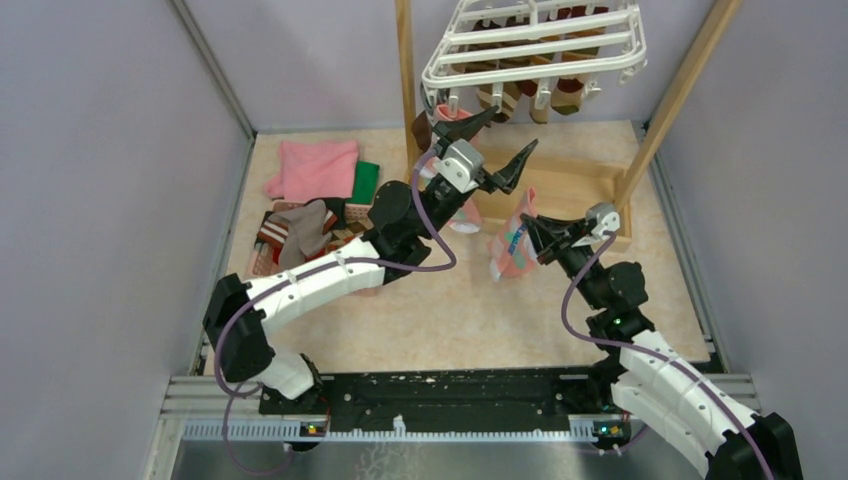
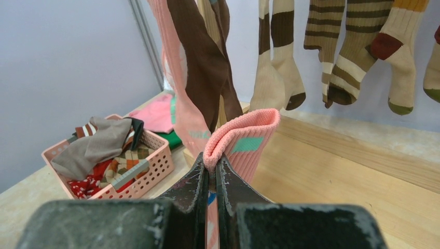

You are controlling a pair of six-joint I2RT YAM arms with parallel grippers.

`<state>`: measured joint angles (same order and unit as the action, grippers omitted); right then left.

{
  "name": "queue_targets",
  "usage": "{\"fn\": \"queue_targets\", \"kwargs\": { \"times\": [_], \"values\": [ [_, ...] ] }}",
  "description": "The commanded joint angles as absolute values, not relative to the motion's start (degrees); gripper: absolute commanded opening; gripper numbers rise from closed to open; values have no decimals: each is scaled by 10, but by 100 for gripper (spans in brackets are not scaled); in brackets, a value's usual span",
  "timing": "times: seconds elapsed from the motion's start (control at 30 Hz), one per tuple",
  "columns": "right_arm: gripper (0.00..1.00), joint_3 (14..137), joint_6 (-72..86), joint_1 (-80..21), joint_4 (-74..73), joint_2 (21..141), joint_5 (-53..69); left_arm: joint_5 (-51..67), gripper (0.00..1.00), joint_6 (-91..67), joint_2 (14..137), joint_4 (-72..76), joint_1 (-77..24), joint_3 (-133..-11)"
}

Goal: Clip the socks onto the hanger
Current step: Rotate the hanger.

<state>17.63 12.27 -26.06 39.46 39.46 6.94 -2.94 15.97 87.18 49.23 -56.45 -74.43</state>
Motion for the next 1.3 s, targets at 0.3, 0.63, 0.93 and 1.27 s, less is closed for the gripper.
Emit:
{"fn": "queue_targets", "kwargs": {
  "times": [0.3,0.63,0.93,1.27],
  "values": [
    [0,180,129,-254,423,381,80,103,80,3,795,405,-451,-721],
    [0,183,127,-255,425,382,85,172,77,-65,788,450,-389,-691],
    [0,182,126,-255,423,378,85,248,74,-142,807,453,-344,-723],
    [0,183,120,-254,420,370,96,245,75,-136,767,428,-322,-690]
  ]
}}
